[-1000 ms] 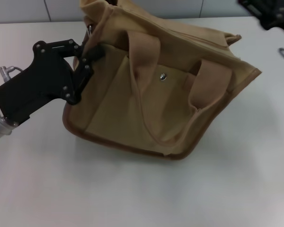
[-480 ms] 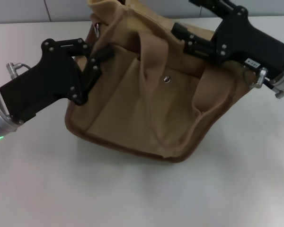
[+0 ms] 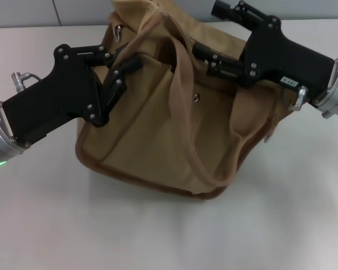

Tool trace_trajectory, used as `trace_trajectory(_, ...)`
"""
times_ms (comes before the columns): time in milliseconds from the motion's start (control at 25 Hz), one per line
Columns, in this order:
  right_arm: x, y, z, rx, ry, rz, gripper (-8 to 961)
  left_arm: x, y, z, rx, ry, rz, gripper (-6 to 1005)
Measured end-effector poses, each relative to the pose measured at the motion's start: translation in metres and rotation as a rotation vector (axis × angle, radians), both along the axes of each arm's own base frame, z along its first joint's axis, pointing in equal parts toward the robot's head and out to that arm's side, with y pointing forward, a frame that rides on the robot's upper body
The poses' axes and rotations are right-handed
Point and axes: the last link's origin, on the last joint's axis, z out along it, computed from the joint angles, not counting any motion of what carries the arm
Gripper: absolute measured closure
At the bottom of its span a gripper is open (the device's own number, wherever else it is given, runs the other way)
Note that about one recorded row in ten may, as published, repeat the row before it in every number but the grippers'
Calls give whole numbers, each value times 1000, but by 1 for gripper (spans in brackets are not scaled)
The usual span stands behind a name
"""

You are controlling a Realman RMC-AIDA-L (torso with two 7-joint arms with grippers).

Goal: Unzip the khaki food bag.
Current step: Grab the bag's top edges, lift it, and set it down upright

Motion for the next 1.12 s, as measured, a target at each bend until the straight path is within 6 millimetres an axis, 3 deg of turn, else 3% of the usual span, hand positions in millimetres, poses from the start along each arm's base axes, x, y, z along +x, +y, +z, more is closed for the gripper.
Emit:
trace_trajectory(320,-2,5,-8,-4,-49,-1,165,2,-1,-2,-13,9,-18,920)
trace_trajectory(520,-7,2,-21,-29,-157,74,366,4,0,-1,-15,26,-40,919)
trace_trajectory(680,-9,-3,-26,-23,-190,125,366,7,2,-2,-16,24,-49,919)
trace_trajectory(880,-4,-18,-17,71,-124,188,379,9,3,-1,-17,19,-51,920)
trace_trajectory(1120,-4,-20,-18,73,-129,203,393,10,5,-1,-19,19,-52,919)
